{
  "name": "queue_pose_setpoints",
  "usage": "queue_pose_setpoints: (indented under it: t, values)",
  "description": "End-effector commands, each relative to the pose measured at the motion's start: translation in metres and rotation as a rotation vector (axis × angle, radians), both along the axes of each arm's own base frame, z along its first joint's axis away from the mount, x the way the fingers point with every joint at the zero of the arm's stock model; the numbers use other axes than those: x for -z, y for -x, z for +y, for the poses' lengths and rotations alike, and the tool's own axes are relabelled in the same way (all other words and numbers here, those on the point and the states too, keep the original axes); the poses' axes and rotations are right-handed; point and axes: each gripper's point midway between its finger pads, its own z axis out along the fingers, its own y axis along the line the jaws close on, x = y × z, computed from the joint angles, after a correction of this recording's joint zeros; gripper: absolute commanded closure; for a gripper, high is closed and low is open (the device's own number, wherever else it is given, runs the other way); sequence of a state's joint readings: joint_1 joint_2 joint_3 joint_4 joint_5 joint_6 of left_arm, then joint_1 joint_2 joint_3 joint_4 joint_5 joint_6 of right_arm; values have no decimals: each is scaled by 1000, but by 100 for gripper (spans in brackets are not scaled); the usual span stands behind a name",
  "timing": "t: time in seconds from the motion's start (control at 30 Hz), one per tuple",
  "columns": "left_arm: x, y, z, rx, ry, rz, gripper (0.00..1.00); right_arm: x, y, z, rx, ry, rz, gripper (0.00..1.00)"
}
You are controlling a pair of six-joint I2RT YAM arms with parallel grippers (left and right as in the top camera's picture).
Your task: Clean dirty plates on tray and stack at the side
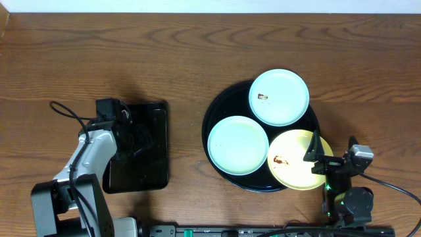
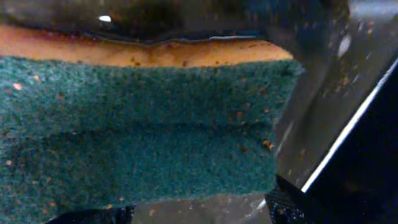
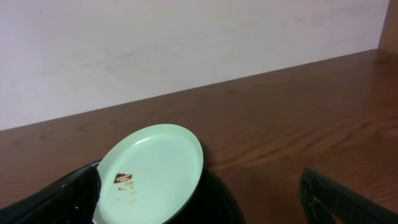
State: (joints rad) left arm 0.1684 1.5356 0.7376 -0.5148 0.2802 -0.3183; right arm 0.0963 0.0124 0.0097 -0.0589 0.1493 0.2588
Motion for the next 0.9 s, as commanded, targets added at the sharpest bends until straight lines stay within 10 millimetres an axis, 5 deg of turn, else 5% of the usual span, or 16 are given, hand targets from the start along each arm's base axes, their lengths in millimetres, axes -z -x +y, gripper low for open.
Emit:
queue_pose_setpoints:
  t: [0.0, 0.43, 0.77, 0.87]
  values:
    - [-6, -10, 9, -62, -9, -12, 32, 1, 0, -2, 6, 9, 1, 1]
    - [-10, -22, 45, -267, -90, -42, 28, 1, 0, -2, 6, 9, 1, 1]
    - [-8, -11, 26, -266, -39, 19, 29, 1, 0, -2, 6, 9, 1, 1]
    - [-8, -9, 14, -235, -11, 30, 39, 1, 0, -2, 6, 9, 1, 1]
